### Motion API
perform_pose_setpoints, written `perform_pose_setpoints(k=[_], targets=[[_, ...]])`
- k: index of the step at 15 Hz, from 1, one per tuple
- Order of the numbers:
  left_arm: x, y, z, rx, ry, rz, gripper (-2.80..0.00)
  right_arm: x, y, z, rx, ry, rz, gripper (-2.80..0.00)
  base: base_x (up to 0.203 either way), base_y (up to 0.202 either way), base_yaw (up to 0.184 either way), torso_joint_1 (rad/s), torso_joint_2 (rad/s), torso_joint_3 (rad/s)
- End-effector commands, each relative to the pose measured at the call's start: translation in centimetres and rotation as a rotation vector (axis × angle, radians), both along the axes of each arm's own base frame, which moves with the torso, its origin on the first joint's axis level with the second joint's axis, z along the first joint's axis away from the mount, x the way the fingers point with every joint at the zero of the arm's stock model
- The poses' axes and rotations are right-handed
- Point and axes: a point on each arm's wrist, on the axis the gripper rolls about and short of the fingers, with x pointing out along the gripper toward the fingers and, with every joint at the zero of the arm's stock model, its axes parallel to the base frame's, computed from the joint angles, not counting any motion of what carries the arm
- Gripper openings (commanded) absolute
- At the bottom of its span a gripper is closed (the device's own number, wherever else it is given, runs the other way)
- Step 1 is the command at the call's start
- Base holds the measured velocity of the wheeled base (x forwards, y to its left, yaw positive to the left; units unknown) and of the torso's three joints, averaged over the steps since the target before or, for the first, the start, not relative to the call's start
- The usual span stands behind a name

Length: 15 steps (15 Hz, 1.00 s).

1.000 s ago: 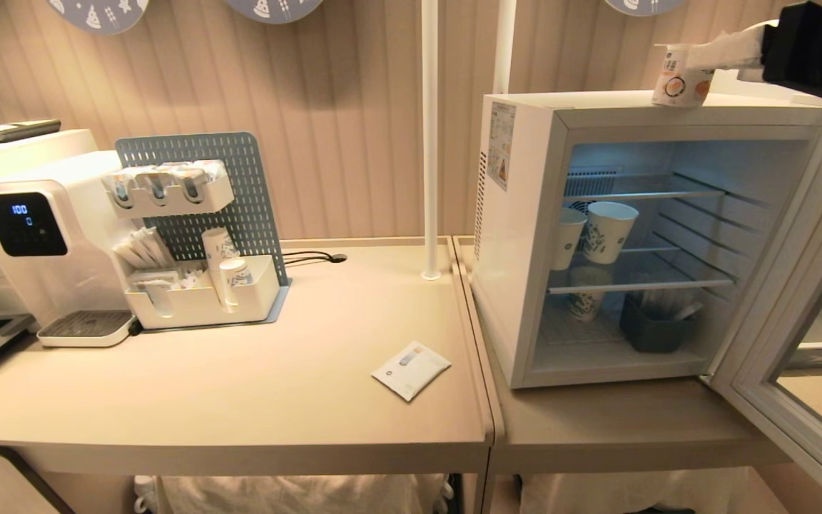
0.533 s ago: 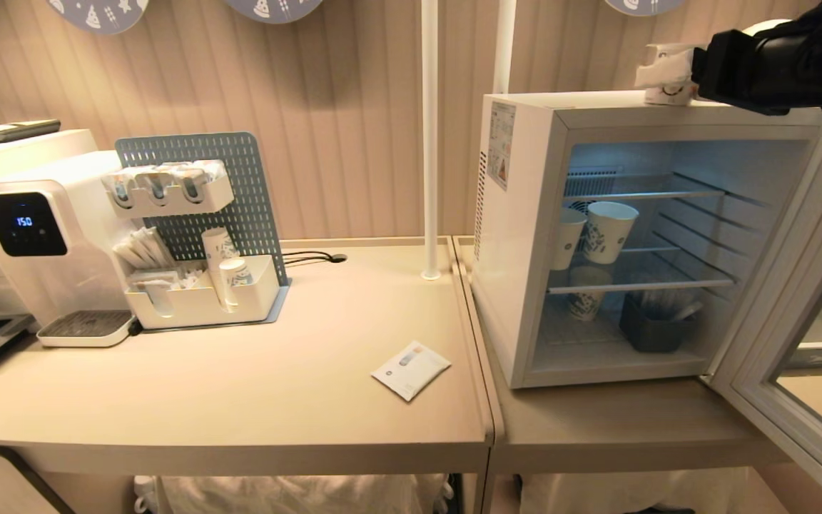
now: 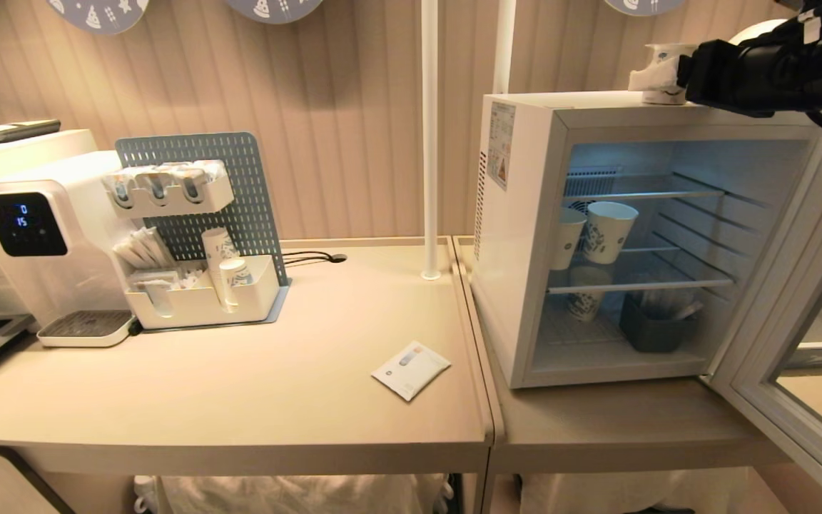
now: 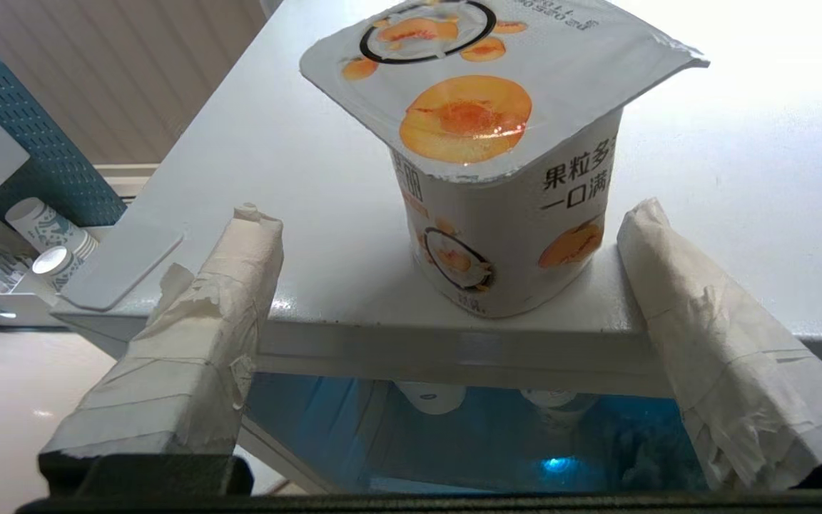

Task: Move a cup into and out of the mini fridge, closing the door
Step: Put the yoghurt in the freezer

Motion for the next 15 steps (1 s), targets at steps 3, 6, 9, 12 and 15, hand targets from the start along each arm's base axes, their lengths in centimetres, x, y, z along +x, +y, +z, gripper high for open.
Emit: perform_pose_setpoints(k=[3, 6, 9, 12, 15], targets=[[0.01, 0.00, 0.01, -0.002, 0.001, 0.001, -2.80, 1.25, -0.07, -0.70, 0.002, -0.001, 0.006, 0.00, 0.000, 0.000, 0.000, 0.000, 0.00, 0.000], [0.01, 0.00, 0.01, -0.004, 0.001, 0.001, -2.80, 1.48, -0.05, -0.62, 0.004, -0.022, 0.005, 0.00, 0.000, 0.000, 0.000, 0.000, 0.00, 0.000], [0.01, 0.00, 0.01, -0.005, 0.001, 0.001, -2.80, 1.10, -0.08, -0.26, 0.004, -0.032, 0.007, -2.80, 0.000, 0.000, 0.000, 0.000, 0.00, 0.000], [0.01, 0.00, 0.00, -0.005, 0.001, 0.000, -2.80, 0.76, -0.11, -0.02, 0.004, -0.034, 0.010, -2.80, 0.000, 0.000, 0.000, 0.000, 0.00, 0.000], [0.01, 0.00, 0.01, -0.005, 0.001, 0.001, -2.80, 0.71, -0.16, -0.05, 0.007, -0.029, 0.008, -2.80, 0.000, 0.000, 0.000, 0.000, 0.00, 0.000]])
